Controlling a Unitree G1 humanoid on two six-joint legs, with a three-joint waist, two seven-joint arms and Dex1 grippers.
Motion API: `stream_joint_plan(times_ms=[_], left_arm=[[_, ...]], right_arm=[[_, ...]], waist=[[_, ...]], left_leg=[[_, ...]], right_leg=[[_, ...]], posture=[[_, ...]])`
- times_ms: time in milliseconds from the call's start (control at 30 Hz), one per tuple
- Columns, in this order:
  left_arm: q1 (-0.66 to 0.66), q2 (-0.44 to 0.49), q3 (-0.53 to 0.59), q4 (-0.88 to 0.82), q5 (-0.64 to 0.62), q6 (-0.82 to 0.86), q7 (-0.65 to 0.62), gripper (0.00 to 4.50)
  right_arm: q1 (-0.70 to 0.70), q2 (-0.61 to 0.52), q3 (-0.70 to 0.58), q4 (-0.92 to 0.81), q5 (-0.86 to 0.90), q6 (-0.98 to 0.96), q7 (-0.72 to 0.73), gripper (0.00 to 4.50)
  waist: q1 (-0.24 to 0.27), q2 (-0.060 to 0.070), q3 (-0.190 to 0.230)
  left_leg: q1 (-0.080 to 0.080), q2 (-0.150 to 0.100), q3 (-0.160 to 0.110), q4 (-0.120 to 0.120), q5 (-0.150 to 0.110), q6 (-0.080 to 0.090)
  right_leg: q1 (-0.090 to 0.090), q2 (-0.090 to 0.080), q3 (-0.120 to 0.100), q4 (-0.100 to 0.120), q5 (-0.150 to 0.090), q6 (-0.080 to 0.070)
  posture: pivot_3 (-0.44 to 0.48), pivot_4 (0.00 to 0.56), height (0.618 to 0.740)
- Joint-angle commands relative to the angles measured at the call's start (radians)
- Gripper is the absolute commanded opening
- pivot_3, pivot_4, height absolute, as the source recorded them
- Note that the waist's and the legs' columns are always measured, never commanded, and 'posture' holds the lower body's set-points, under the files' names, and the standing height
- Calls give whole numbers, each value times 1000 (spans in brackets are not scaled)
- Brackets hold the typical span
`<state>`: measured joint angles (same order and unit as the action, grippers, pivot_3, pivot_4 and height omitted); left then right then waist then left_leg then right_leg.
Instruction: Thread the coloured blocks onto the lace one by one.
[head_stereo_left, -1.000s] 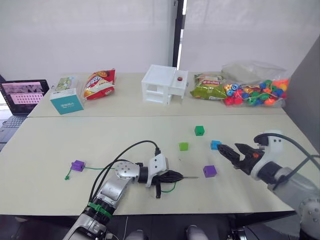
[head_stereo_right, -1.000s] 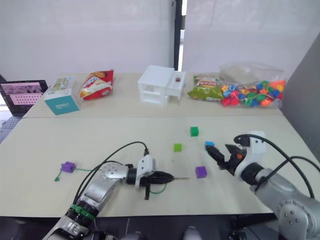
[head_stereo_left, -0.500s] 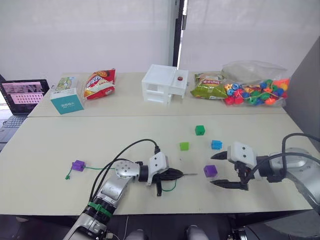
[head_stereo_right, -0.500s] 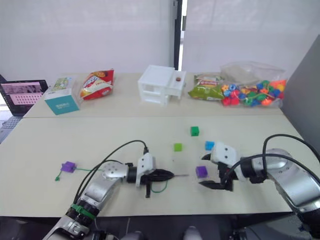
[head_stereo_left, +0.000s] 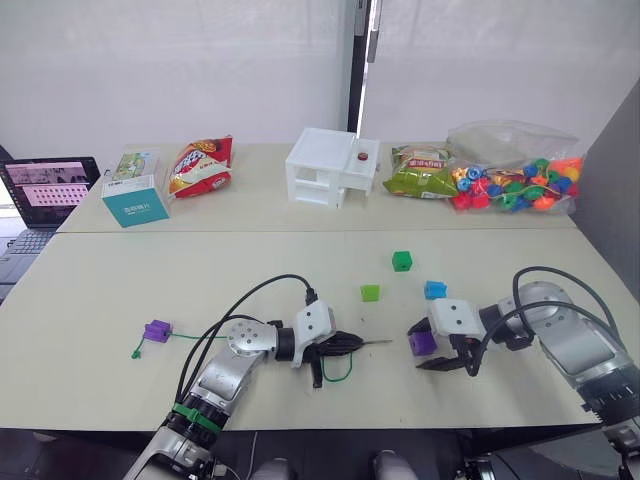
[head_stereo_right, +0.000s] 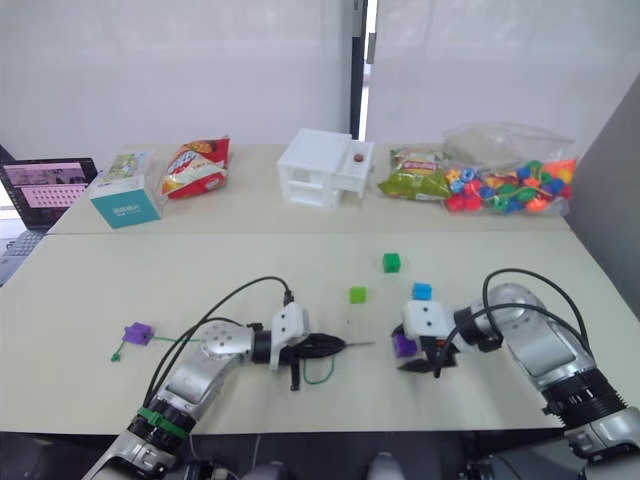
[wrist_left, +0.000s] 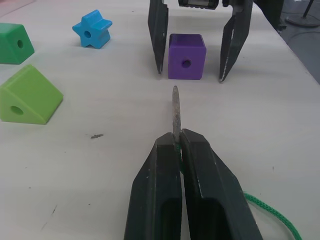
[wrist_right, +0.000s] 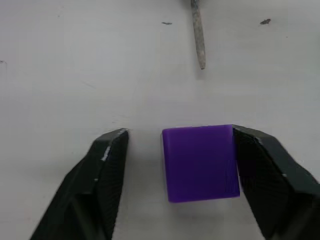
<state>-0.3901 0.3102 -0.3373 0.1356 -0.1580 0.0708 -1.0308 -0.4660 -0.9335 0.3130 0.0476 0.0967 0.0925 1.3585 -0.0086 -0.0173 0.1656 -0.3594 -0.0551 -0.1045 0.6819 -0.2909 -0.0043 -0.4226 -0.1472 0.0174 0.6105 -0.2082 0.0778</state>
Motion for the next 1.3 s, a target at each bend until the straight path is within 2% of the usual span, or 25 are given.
stream_joint_plan(times_ms=[33,100,200,400,567,1000,1300], left_arm=[[-8,-4,-4,-41,-7,4,-5,0],[-9,-7,-6,-40,-9,4,-9,0],[-16,-20,-9,-26,-18,2,-20,0],[-24,-35,-23,2,-4,-3,-31,0],[-34,-32,-40,10,5,-2,-51,0],[-50,-57,-68,32,30,-16,-55,0],[-98,-132,-78,102,51,-44,-33,0]], right_arm=[[-14,-15,-22,-35,-21,40,-2,1568],[-8,-18,-27,-63,-20,85,-5,1192],[8,-2,-41,-145,18,213,-22,1192],[61,18,-69,-229,43,330,-76,1192],[115,19,-65,-287,43,361,-105,1192],[112,21,-67,-291,46,375,-126,1192],[106,32,-56,-300,39,383,-135,1192]], waist=[[0,0,0],[0,0,0],[0,0,0],[4,0,0],[8,0,0],[6,0,0],[8,0,0]], left_leg=[[0,0,0,0,0,0],[0,0,0,0,0,0],[0,0,0,0,0,0],[0,0,0,0,0,0],[-1,0,0,0,0,0],[0,0,0,0,0,0],[0,0,0,1,0,0]], right_leg=[[0,0,0,0,0,0],[0,0,0,0,0,0],[0,0,0,0,0,0],[0,0,0,0,0,0],[0,0,0,0,0,0],[0,0,0,0,0,0],[1,0,0,0,0,0]], posture=[[0,150,740],[0,150,740],[0,150,740],[0,150,740],[0,150,740],[0,150,740],[0,150,740]])
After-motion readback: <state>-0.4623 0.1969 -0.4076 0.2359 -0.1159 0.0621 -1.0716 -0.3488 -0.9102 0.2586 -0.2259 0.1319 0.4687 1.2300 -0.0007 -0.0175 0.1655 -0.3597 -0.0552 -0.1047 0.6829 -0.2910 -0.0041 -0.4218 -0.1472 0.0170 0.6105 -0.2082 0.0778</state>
